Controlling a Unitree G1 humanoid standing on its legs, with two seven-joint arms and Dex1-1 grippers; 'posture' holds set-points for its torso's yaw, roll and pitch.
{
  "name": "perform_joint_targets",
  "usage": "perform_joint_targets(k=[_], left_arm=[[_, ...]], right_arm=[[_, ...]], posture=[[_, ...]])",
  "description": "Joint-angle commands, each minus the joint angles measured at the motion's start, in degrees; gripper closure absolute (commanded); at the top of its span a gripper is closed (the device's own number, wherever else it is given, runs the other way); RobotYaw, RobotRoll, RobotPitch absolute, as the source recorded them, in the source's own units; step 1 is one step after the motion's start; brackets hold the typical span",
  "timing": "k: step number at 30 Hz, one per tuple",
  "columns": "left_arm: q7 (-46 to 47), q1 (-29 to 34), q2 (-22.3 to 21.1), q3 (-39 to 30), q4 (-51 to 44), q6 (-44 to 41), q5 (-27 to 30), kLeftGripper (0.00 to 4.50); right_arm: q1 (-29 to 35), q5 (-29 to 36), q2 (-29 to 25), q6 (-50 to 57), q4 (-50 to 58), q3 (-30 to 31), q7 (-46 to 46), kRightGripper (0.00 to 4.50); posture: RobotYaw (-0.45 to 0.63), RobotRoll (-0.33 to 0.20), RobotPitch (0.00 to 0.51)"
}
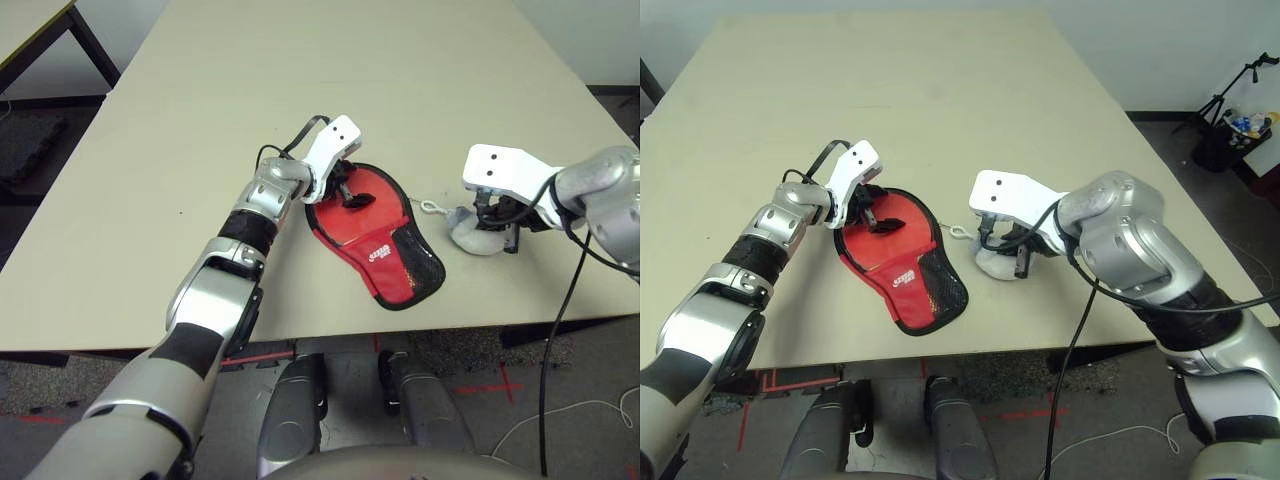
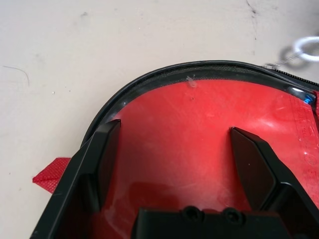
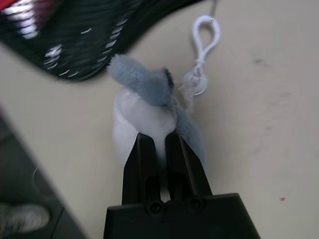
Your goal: Store the ping-pong paddle in its case and zip it.
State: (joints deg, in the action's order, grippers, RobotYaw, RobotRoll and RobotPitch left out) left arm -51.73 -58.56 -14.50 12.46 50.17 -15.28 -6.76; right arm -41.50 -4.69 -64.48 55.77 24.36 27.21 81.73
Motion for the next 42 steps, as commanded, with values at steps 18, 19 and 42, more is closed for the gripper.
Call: perform_joint_targets(k=[18,19,42], left_arm=[[0.01,1.35,0.12,2.45,5.29,-0.56,-2.33,0.0],[0.03,1.31,0.13,2.45,5.36,-0.51,-2.35,0.0],[-5.46,4.45,-3.36,1.49,-10.18,-7.98,0.61,0.0]], right_arm=[[13.55,13.28,-14.94,1.28,19.05,0.5,9.53,4.48],[13.51,13.22,-14.66,1.15,18.7,0.54,9.04,4.48],[-16.45,27.98,0.86,14.16,-19.3,-13.86,2.18,0.02]], posture=[[-0.09,0.0,0.199],[-0.09,0.0,0.197],[-0.05,0.0,0.183]])
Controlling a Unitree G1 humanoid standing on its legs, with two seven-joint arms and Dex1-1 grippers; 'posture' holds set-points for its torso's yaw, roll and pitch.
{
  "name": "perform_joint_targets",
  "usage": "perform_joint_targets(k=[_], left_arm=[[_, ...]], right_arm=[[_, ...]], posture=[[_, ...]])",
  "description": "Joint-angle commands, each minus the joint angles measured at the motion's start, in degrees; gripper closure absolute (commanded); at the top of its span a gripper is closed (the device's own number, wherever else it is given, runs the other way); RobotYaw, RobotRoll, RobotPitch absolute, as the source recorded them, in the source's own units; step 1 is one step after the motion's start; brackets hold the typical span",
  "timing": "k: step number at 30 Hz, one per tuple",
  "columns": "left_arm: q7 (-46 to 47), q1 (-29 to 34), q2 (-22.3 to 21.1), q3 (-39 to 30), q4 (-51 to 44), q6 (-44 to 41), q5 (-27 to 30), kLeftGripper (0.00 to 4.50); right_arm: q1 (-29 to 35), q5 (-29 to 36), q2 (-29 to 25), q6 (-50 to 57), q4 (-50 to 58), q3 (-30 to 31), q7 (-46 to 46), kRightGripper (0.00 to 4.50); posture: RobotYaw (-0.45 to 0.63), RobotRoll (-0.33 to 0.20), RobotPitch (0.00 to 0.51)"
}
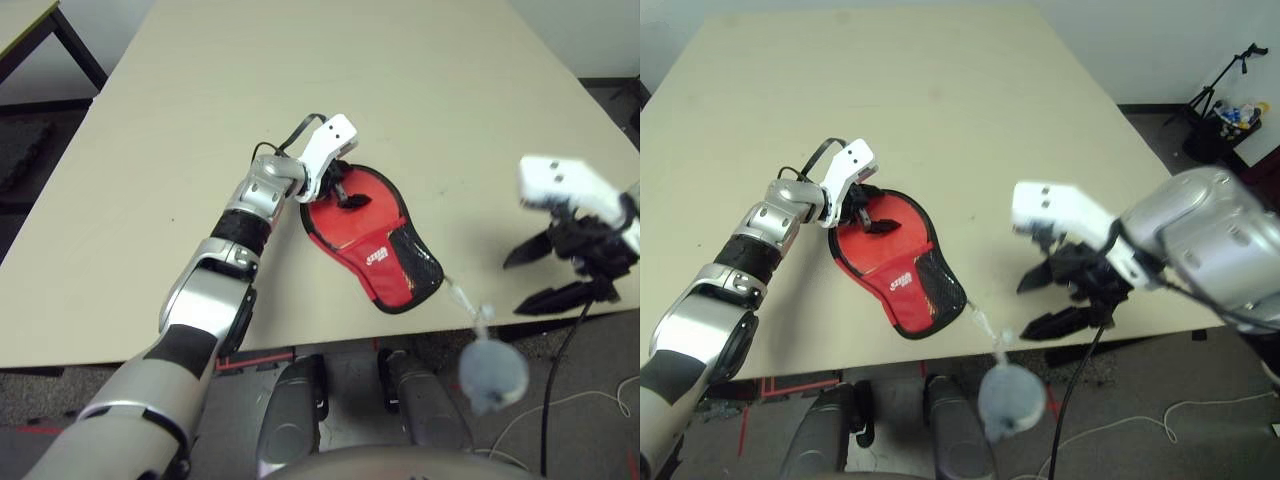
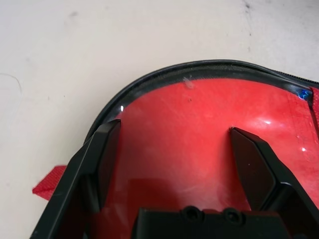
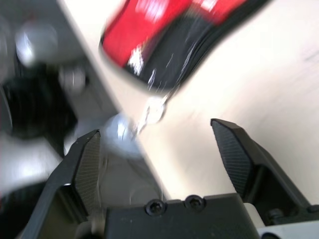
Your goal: Store the ping-pong paddle in its case and zip it.
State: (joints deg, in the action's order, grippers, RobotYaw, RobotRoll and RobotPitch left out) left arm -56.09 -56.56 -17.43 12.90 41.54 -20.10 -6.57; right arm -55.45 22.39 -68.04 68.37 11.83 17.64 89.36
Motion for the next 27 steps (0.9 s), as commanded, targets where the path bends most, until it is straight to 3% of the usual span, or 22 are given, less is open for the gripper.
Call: perform_joint_targets(k=[1,8,15,22,27], left_arm=[[-1.1,2.67,-0.41,0.64,-2.6,-4.08,0.94,0.0],[5.04,3.32,0.72,-5.88,-9.97,-7.85,6.6,0.0],[18.67,2.4,1.1,-15.96,-8.98,1.96,10.68,0.0],[31.82,5.63,-1.08,-22.92,-4.2,16.31,11.07,0.0],[36.8,9.35,-2.51,-26.34,-2.01,18.65,12.77,0.0]], right_arm=[[-3.23,0.78,6.4,1.12,-8.98,-5.62,-7.59,0.02],[-2.54,-7.12,22.41,-8.09,-24.7,-19.07,-38.0,0.02],[2.3,-8.29,33.61,-21.47,-30.04,-32.42,-59.58,0.02],[8.1,-10.01,34.99,-42.95,-40.09,-38.55,-69.53,0.02],[9.96,-9.46,34.1,-53.38,-48.24,-40.69,-70.6,0.02]], posture=[[-0.05,0.0,0.183],[-0.05,0.0,0.187],[-0.04,0.0,0.188],[-0.03,0.0,0.183],[-0.03,0.0,0.183]])
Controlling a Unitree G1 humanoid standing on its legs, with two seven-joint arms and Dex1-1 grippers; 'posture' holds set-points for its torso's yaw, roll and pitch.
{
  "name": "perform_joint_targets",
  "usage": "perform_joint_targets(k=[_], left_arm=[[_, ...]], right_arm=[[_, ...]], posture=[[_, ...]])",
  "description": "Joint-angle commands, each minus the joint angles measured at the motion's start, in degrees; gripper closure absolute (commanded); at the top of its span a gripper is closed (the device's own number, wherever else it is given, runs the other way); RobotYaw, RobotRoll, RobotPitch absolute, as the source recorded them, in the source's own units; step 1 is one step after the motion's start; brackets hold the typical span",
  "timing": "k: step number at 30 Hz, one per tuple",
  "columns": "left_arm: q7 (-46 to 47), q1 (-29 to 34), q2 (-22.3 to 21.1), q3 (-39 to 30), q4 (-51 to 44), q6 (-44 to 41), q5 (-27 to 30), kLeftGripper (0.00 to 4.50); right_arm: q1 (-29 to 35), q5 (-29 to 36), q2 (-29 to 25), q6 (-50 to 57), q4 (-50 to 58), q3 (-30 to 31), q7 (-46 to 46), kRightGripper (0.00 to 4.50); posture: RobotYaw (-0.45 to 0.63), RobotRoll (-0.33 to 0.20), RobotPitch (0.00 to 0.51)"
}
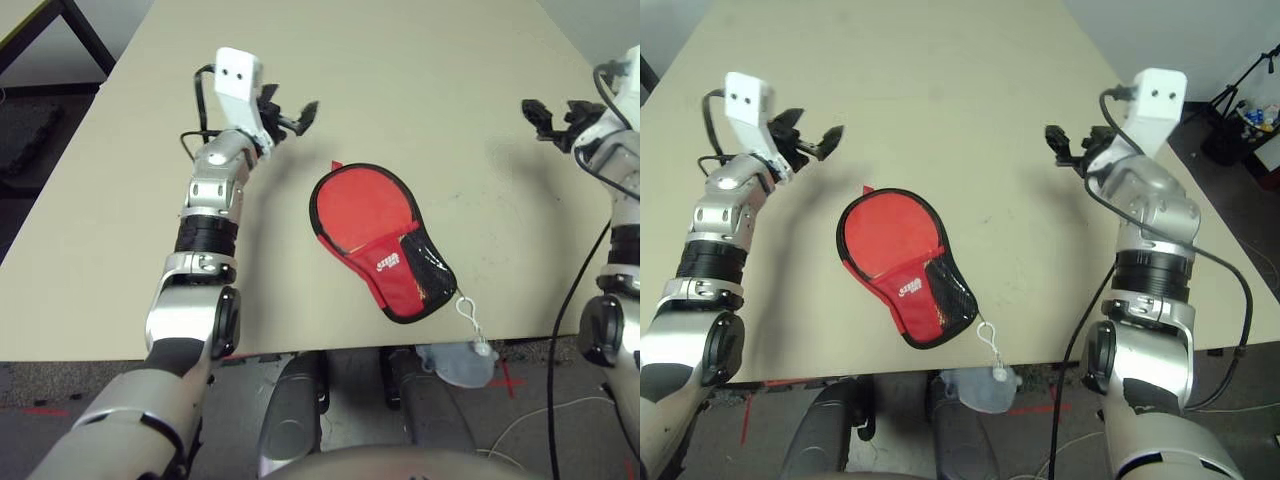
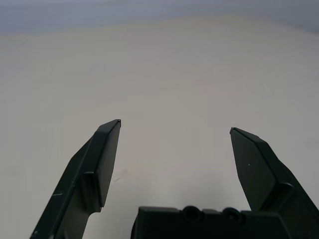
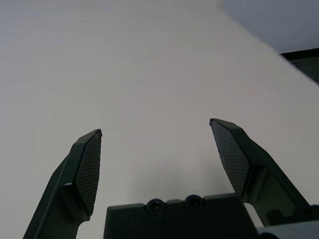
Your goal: Store the ping-pong paddle in its case and zip it.
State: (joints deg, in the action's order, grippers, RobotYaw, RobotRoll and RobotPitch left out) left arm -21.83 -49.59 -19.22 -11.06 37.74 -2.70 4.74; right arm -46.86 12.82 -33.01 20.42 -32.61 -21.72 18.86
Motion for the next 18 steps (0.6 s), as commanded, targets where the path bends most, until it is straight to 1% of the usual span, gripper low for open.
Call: perform_joint_targets(k=[1,5,9,14,18], left_arm=[[3.7,3.23,-1.22,-3.11,2.03,2.25,1.55,0.0],[7.0,5.39,-2.64,-4.13,2.67,6.38,1.15,0.0],[13.63,9.01,-4.28,-6.72,3.8,11.94,0.67,0.0],[17.42,12.88,-3.89,-6.63,2.99,14.35,0.27,0.0],[19.67,17.08,-2.92,-7.02,1.49,14.17,0.74,0.0]], right_arm=[[1.62,-0.07,-1.16,-6.9,-5.36,-1.18,0.14,0.02],[1.23,0.25,-1.56,-10.86,-10.25,-0.67,1.09,0.02],[-0.71,-0.66,-2.15,-18.33,-17.6,1.24,6.4,0.02],[-4.08,-1.74,-2.99,-22.56,-25.82,2.58,10.41,0.02],[-6.0,-2.4,-3.57,-24.31,-30.87,2.84,10.34,0.02]], posture=[[-0.03,0.0,0.184],[-0.03,0.0,0.189],[-0.03,0.0,0.196],[-0.03,0.0,0.202],[0.0,0.0,0.202]])
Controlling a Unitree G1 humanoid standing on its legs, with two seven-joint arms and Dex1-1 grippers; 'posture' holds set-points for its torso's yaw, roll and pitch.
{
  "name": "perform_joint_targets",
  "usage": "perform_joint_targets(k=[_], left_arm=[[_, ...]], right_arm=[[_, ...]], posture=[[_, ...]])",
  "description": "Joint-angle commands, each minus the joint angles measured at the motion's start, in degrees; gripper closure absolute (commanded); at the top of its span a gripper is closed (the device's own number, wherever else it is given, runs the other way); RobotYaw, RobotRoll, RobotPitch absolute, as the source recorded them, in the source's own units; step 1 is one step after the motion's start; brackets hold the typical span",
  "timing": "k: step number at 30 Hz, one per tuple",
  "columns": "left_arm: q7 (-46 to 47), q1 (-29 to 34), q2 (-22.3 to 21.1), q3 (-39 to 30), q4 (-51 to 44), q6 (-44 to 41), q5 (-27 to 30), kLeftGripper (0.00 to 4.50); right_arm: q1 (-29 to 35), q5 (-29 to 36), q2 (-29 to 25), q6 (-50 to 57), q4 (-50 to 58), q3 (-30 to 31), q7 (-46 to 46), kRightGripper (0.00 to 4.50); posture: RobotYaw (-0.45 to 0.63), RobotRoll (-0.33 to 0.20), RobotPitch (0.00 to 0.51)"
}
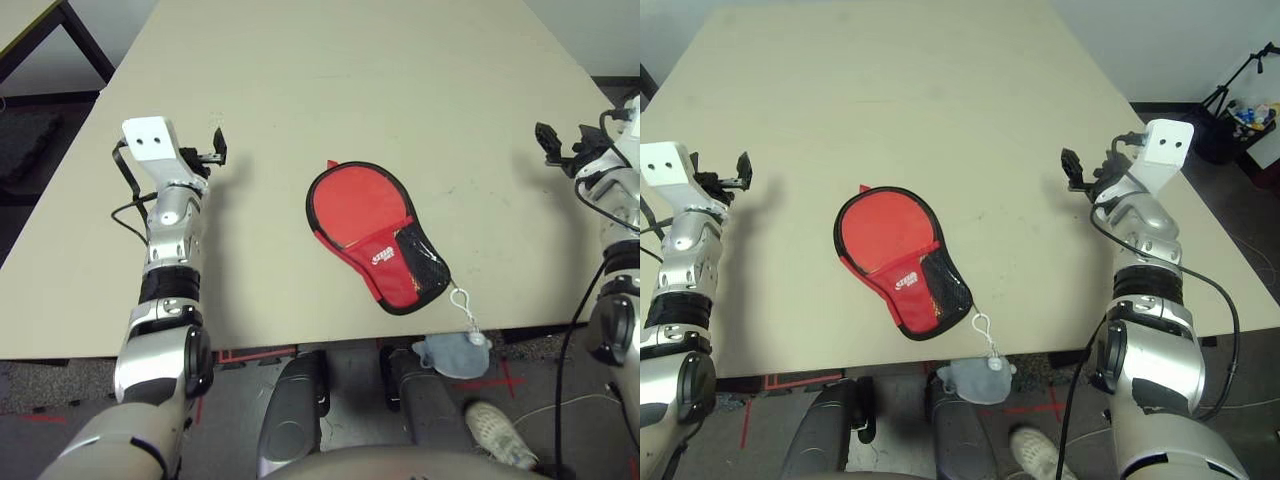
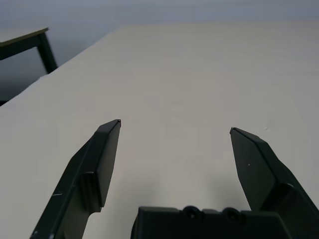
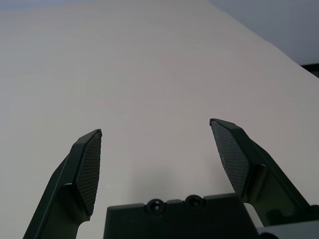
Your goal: Store the ping-pong paddle in its case and zip it.
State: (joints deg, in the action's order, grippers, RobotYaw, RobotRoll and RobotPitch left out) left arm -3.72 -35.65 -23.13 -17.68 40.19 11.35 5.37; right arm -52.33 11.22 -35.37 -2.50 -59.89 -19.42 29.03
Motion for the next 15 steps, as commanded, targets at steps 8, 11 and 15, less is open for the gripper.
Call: perform_joint_targets(k=[8,11,15], left_arm=[[2.88,6.59,1.63,-0.5,-2.85,-0.74,1.05,0.0],[2.76,4.25,0.77,-0.5,-0.06,-0.05,1.27,0.0],[2.52,1.03,0.2,-0.07,3.46,1.23,1.08,0.0]], right_arm=[[-0.85,-1.21,-1.51,-3.0,-6.81,0.51,-0.88,0.02],[-0.85,-1.25,-1.22,-3.3,-6.58,0.65,-1.14,0.02],[-0.97,-1.17,-0.48,-3.47,-6.17,0.96,-1.18,0.02]], posture=[[0.0,0.0,0.195],[-0.01,0.0,0.201],[-0.02,0.0,0.187]])
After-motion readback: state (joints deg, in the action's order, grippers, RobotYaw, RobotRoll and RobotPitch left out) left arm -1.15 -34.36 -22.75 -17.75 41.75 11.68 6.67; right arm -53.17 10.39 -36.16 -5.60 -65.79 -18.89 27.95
